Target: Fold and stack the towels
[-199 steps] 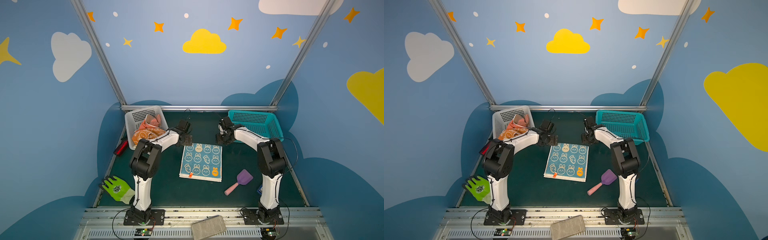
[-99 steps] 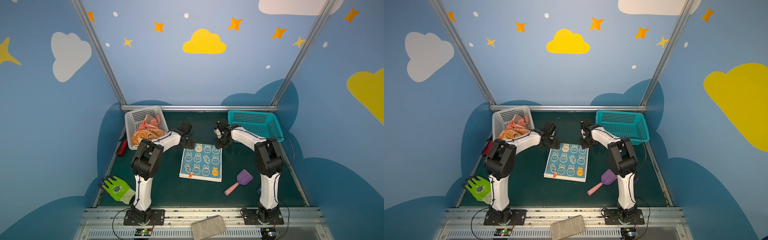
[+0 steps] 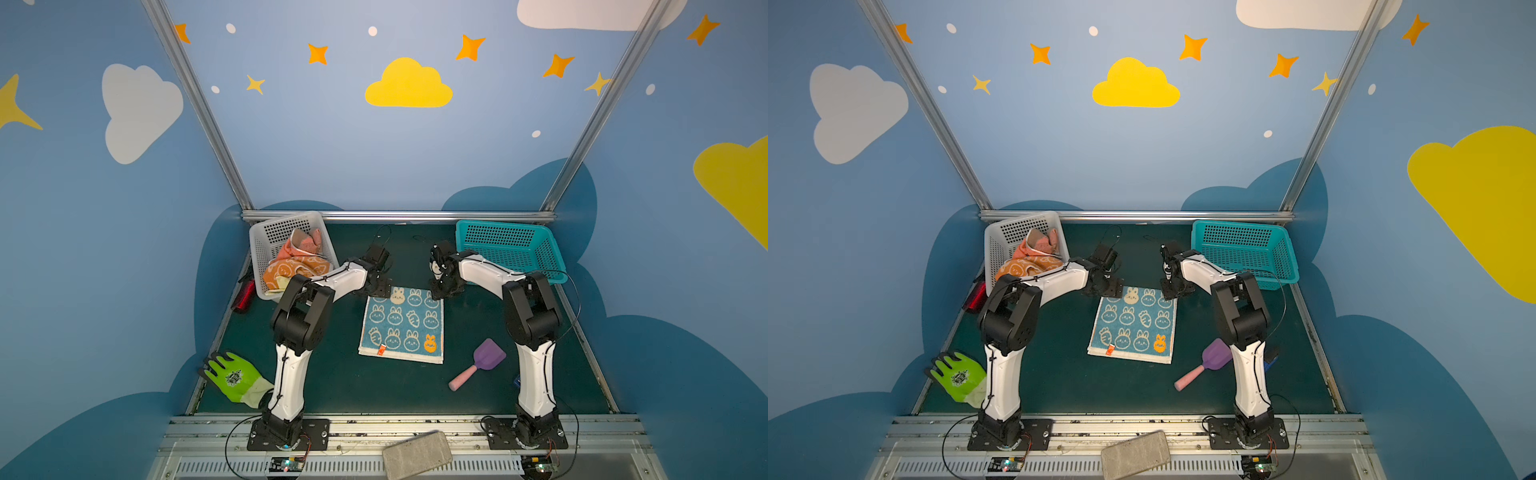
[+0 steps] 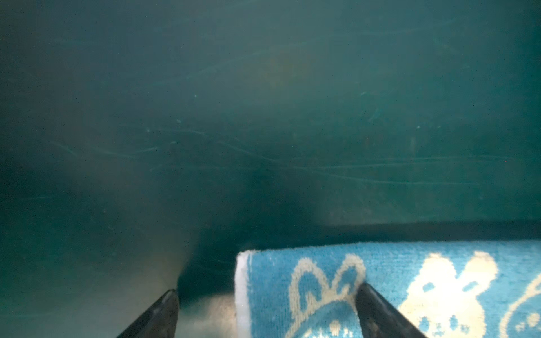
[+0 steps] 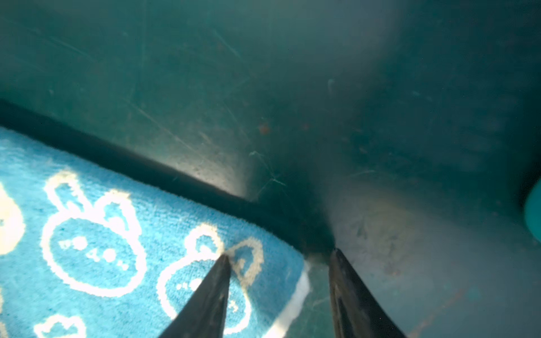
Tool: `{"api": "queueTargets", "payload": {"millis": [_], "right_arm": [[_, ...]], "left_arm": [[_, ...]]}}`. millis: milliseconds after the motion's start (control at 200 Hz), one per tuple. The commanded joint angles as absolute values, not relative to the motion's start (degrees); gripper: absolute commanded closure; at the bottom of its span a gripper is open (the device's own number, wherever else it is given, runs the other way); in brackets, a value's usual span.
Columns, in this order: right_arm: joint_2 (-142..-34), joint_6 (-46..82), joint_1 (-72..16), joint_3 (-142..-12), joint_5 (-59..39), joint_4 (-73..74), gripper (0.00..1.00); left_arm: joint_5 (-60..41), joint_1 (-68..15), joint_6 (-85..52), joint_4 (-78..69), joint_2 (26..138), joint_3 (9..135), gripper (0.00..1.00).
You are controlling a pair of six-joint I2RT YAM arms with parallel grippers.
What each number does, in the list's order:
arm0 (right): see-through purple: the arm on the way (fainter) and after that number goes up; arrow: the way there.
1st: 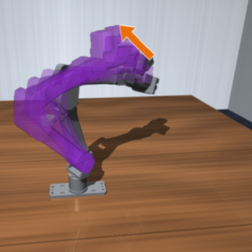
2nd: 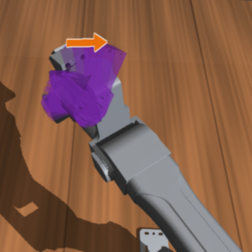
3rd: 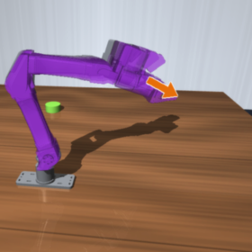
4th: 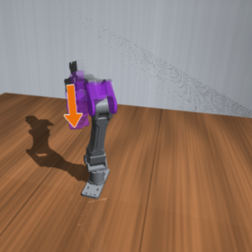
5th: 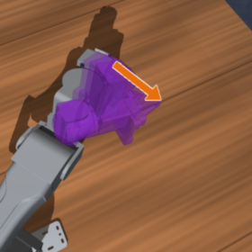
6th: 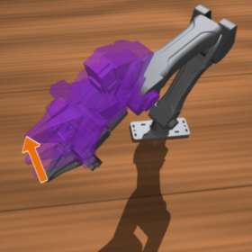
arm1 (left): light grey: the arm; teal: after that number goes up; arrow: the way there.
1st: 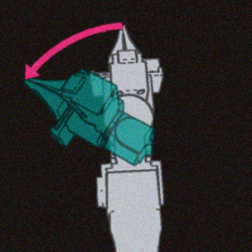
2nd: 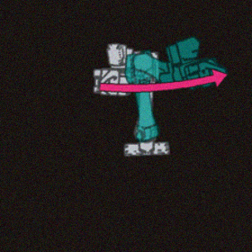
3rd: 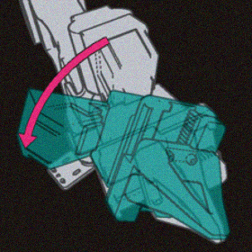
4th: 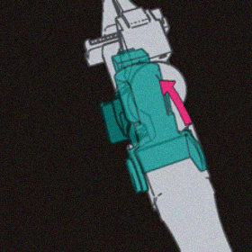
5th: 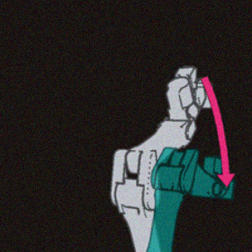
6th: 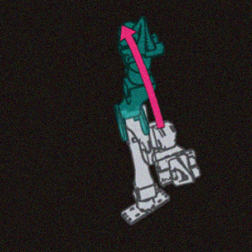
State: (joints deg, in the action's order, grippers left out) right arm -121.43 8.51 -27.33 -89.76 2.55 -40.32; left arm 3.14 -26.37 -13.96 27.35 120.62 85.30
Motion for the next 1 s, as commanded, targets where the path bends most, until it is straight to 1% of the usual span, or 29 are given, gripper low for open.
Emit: {"api": "queueTargets", "payload": {"millis": [0, 120, 210, 325, 446, 566, 751, 836, 901, 996], "right_arm": [[-123.30, 9.05, -27.60, -90.22, 1.38, -39.47, 0.55], [-123.60, 8.80, -27.66, -90.22, 0.38, -39.28, 0.63], [-123.78, 8.72, -27.85, -90.15, 0.06, -39.20, 0.72], [-124.17, 8.68, -28.04, -90.18, 0.00, -39.53, 0.80], [-124.59, 8.81, -28.34, -90.18, 0.09, -39.62, 0.86], [-124.62, 8.95, -28.39, -90.02, 0.01, -39.60, 0.90], [-124.52, 8.96, -28.48, -89.75, -0.45, -39.13, 0.97], [-124.34, 8.81, -28.48, -89.58, -0.51, -38.96, 0.99], [-124.02, 8.86, -28.48, -89.40, -0.53, -38.77, 1.00], [-123.68, 8.87, -28.52, -89.26, -0.96, -38.38, 1.00]], "left_arm": [[1.62, -25.84, -14.41, 28.03, 123.98, 85.11, 0.11], [0.13, -25.86, -14.33, 27.49, 124.47, 85.36, 0.17], [-0.95, -25.84, -14.33, 26.99, 124.76, 85.46, 0.21], [-2.14, -25.85, -14.64, 26.56, 125.19, 85.85, 0.24], [-3.00, -25.84, -15.17, 26.11, 125.90, 86.11, 0.33], [-3.81, -25.90, -15.62, 26.02, 126.61, 86.12, 0.46], [-5.57, -26.10, -16.22, 26.43, 127.45, 86.09, 0.77], [-5.89, -26.19, -16.49, 26.83, 127.19, 85.59, 0.90], [-5.89, -26.26, -17.02, 26.79, 126.65, 84.64, 0.96], [-5.72, -26.25, -17.48, 26.28, 125.77, 83.38, 0.96]]}}
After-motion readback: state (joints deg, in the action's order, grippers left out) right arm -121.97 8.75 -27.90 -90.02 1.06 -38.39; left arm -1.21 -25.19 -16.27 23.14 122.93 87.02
